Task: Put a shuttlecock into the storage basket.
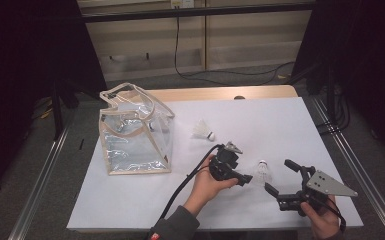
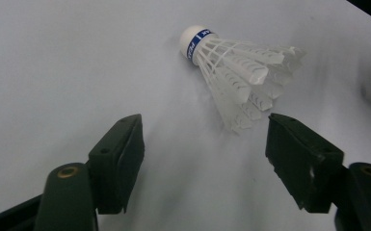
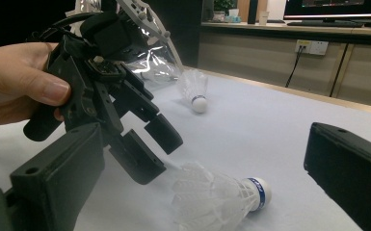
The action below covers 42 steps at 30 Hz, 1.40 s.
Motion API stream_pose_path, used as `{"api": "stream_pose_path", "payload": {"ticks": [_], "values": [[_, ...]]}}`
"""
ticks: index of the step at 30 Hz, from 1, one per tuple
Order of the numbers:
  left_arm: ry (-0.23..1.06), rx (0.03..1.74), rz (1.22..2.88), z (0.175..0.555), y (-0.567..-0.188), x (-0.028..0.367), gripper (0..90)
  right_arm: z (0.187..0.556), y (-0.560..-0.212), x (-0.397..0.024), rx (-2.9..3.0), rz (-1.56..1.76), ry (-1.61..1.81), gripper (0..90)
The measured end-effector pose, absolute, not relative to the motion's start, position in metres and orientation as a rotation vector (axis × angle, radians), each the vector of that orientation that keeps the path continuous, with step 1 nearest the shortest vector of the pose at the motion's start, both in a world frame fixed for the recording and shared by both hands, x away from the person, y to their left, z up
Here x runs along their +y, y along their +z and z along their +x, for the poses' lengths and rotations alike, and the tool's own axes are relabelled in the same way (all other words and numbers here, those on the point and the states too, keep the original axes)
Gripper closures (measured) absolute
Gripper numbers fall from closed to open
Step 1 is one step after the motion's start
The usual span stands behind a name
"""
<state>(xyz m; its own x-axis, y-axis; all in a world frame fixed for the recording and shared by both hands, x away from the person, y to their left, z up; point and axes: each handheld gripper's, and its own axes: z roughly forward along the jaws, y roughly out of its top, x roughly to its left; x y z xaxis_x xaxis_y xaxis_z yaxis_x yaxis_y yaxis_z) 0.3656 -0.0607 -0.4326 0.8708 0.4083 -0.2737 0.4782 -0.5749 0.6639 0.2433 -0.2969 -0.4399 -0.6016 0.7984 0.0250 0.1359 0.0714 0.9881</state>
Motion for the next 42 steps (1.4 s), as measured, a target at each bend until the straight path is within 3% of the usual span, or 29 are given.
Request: {"api": "stream_pose_path", "payload": {"ticks": [19,26,42], "values": [[-0.121,0.637,2.219,0.371,-0.441,-0.075,58.2,0.244,-0.440,-0.298,1.805,0.926,1.576,0.2],[-0.124,0.621,2.202,0.373,-0.437,-0.072,76.5,0.244,-0.440,-0.299,1.805,0.928,1.576,0.2],[-0.156,0.617,2.185,0.375,-0.441,-0.091,78.3,0.245,-0.440,-0.299,1.803,0.928,1.576,0.3]]}}
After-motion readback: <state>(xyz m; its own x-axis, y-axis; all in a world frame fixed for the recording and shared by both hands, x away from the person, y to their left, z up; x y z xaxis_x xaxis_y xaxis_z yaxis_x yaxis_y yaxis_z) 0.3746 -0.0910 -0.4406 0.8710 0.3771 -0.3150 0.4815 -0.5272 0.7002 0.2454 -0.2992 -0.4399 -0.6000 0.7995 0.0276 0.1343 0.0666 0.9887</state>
